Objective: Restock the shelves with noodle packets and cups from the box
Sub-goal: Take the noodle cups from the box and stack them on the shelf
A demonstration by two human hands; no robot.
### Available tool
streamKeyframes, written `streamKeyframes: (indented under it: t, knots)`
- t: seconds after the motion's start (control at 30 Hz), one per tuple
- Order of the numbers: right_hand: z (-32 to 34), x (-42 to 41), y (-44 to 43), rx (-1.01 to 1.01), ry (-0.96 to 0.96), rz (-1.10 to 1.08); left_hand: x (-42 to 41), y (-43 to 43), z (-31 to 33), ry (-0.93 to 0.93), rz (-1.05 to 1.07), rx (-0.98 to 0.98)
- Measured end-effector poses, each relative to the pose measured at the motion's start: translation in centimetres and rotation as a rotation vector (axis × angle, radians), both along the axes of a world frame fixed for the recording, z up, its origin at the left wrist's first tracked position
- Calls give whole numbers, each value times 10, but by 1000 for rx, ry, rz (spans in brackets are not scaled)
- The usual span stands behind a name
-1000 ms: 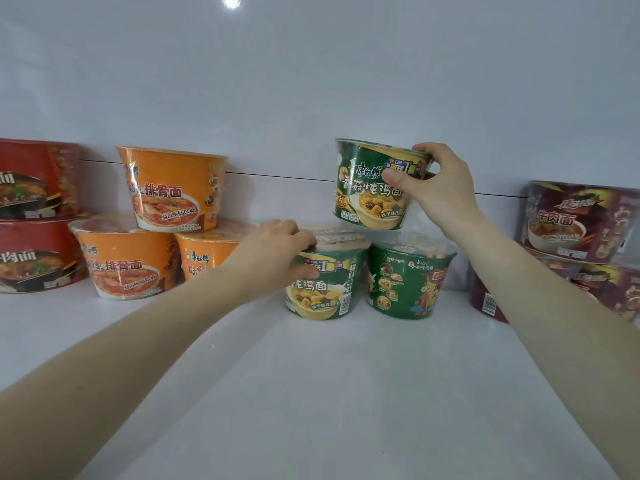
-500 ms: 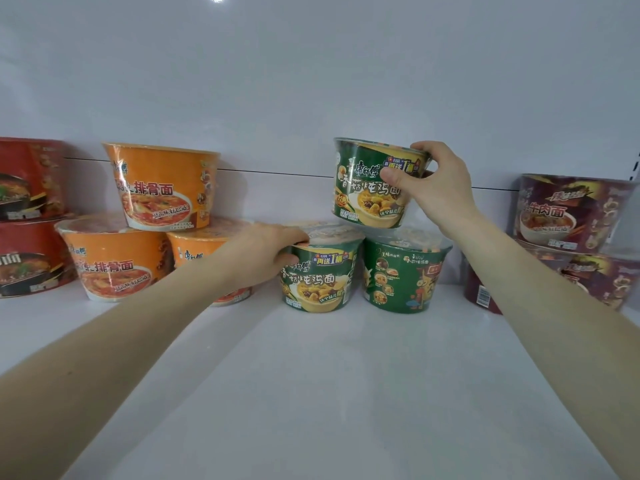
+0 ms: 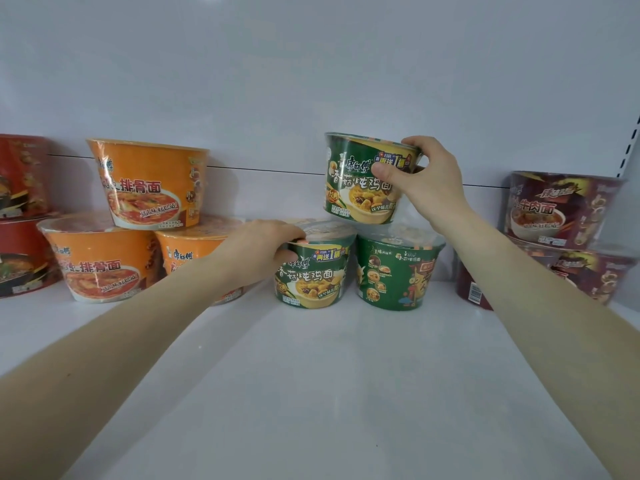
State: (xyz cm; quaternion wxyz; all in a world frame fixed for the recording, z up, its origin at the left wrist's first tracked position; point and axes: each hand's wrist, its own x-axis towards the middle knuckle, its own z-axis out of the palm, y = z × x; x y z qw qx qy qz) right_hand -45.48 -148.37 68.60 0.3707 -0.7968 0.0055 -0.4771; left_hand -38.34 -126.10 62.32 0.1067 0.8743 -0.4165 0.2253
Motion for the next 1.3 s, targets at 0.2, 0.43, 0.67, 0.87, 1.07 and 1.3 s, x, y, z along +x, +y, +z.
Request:
streamKeyframes:
  t: [0.2,0.43,0.67,0.87,1.07,1.3]
  knots:
    - [4,-10,1,23,14,42,-8,-2,13,303,-31,-358]
    - [9,-31,18,-1,35,209,-29,-44,41,566,-286,-829]
    - [8,-50,-19,79,200,262,-30,-44,38,548,-286,-990]
    - [-34,-44,-57,-436,776,37,-23,-36,38,527,-257,-994]
    - [-34,-44,-59,-531,729,-32,-23,-42,35,524,-261,-984]
    - [-33,-36,-48,-641,699,-256,-22,-43,32,508,-269,-989]
